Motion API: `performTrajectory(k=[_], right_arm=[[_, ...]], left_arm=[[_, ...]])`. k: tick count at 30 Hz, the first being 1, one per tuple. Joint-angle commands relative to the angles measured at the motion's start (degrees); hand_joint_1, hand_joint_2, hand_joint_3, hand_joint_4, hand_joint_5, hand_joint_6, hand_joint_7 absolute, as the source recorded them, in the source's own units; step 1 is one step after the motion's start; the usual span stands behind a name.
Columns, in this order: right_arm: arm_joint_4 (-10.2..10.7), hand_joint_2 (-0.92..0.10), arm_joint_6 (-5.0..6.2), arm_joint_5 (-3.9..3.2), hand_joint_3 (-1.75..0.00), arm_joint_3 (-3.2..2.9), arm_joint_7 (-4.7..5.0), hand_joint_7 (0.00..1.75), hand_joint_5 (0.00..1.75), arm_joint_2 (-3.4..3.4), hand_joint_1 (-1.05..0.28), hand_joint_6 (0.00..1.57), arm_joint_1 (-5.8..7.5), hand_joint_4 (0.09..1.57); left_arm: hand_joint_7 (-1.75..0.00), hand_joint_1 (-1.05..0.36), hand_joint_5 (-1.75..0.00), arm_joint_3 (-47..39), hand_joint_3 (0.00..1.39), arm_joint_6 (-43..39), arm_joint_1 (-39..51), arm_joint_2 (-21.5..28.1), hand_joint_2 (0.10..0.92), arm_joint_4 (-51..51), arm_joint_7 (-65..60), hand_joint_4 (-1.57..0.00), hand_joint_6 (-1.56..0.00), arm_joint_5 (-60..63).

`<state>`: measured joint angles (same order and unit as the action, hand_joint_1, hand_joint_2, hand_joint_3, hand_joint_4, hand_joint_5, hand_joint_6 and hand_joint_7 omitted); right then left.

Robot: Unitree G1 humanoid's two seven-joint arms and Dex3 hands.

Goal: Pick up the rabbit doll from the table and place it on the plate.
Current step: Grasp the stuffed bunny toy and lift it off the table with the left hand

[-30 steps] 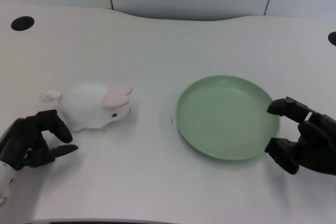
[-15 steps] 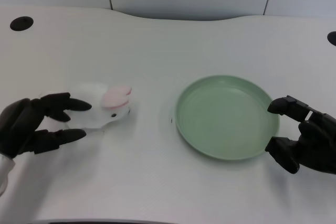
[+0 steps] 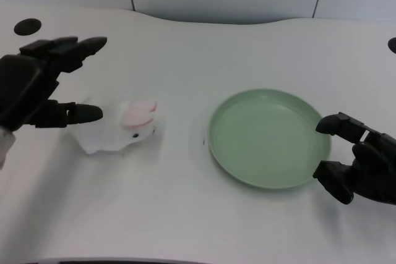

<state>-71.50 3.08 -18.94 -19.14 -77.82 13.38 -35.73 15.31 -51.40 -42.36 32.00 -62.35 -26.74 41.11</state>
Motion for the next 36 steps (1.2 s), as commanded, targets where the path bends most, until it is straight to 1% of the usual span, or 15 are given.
performTrajectory(k=[1,3,7,11,13,16,18,20,21,25,27,32,34,35,36], right_arm=[[0.14,-0.92,-0.35,0.11,-0.12,-0.03,0.18,1.44,1.75,0.82,-0.67,0.74,-0.18,0.89],[0.19,-0.92,-0.28,0.11,-0.11,0.00,0.13,1.44,1.75,0.81,-0.68,0.74,-0.13,0.89],[0.47,-0.92,0.43,-0.21,-0.13,-0.21,-0.66,1.44,1.75,0.69,-0.67,0.73,0.26,0.89],[0.43,-0.92,0.63,-0.30,-0.13,-0.35,-0.50,1.42,1.75,0.54,-0.67,0.73,0.23,0.88],[0.34,-0.92,0.11,-0.25,-0.12,-0.23,-0.54,1.41,1.75,0.46,-0.68,0.74,-0.01,0.88],[0.38,-0.92,-0.08,-0.23,-0.12,-0.15,-0.76,1.41,1.75,0.38,-0.67,0.74,-0.12,0.87],[0.44,-0.92,0.11,-0.44,-0.13,-0.29,-1.24,1.40,1.74,0.24,-0.66,0.73,0.01,0.87],[0.69,-0.92,0.89,-0.38,-0.14,-0.26,-1.23,1.39,1.74,0.11,-0.66,0.73,0.33,0.86],[0.77,-0.92,0.99,-0.37,-0.14,-0.23,-1.28,1.39,1.74,0.10,-0.67,0.73,0.40,0.86],[0.91,-0.92,1.06,-0.36,-0.16,-0.13,-1.71,1.38,1.75,-0.02,-0.67,0.74,0.36,0.86],[1.00,-0.92,0.63,-0.46,-0.15,-0.22,-1.33,1.38,1.75,-0.06,-0.66,0.75,0.28,0.87],[1.18,-0.92,0.48,-1.07,-0.14,-0.69,-1.88,1.35,1.74,-0.10,-0.67,0.75,0.32,0.86],[1.30,-0.92,0.48,-1.08,-0.14,-0.68,-1.95,1.35,1.74,-0.03,-0.67,0.76,0.40,0.87],[1.30,-0.92,0.50,-1.09,-0.14,-0.68,-2.30,1.35,1.75,0.03,-0.67,0.76,0.41,0.87],[1.30,-0.92,0.52,-1.10,-0.17,-0.67,-2.55,1.36,1.75,0.08,-0.66,0.75,0.42,0.86]], left_arm=[[0.00,-0.98,0.00,4.01,0.21,5.48,-5.32,-1.52,0.921,-5.94,-3.44,-0.25,-0.27,3.68],[-0.01,-1.01,-0.01,5.99,0.19,8.49,-7.71,-3.40,0.921,-9.00,-4.79,-0.27,-0.28,4.73],[-0.01,-1.04,-0.02,9.59,0.21,15.20,-11.00,-7.52,0.921,-13.36,-5.48,-0.30,-0.28,6.22],[-0.01,-1.05,-0.03,11.52,0.22,19.80,-12.62,-11.17,0.921,-15.74,-2.43,-0.33,-0.31,5.95],[-0.01,-1.05,-0.04,12.50,0.23,22.06,-13.12,-12.77,0.921,-16.43,-0.19,-0.34,-0.31,6.03],[-0.01,-1.05,-0.04,13.13,0.23,23.43,-13.29,-13.57,0.921,-16.70,1.06,-0.35,-0.31,5.81],[-0.01,-1.05,-0.04,13.36,0.24,24.91,-13.25,-14.38,0.921,-17.02,3.01,-0.35,-0.32,5.52],[-0.01,-1.05,-0.04,14.46,0.24,27.34,-13.13,-15.28,0.921,-17.37,4.56,-0.35,-0.32,6.29],[-0.01,-1.05,-0.04,14.83,0.25,28.21,-13.05,-15.54,0.921,-17.47,5.28,-0.35,-0.33,6.45],[-0.01,-1.05,-0.03,15.11,0.24,30.05,-12.95,-15.86,0.921,-17.56,8.25,-0.34,-0.32,6.02],[0.00,-1.05,-0.01,14.96,0.24,32.23,-12.67,-16.28,0.921,-17.83,11.36,-0.32,-0.30,5.52],[0.00,-1.05,0.00,16.33,0.29,36.81,-12.38,-16.69,0.921,-18.15,17.01,-0.23,-0.23,6.24],[-0.02,-1.05,-0.03,16.16,0.27,37.41,-12.34,-16.71,0.921,-18.11,17.83,-0.28,-0.26,5.84],[-0.02,-1.05,-0.03,15.95,0.27,37.51,-12.28,-16.70,0.921,-18.07,17.86,-0.29,-0.27,5.58],[-0.05,-0.98,-0.08,15.83,0.22,37.53,-12.22,-16.69,0.921,-18.05,17.68,-0.49,-0.45,5.41]])
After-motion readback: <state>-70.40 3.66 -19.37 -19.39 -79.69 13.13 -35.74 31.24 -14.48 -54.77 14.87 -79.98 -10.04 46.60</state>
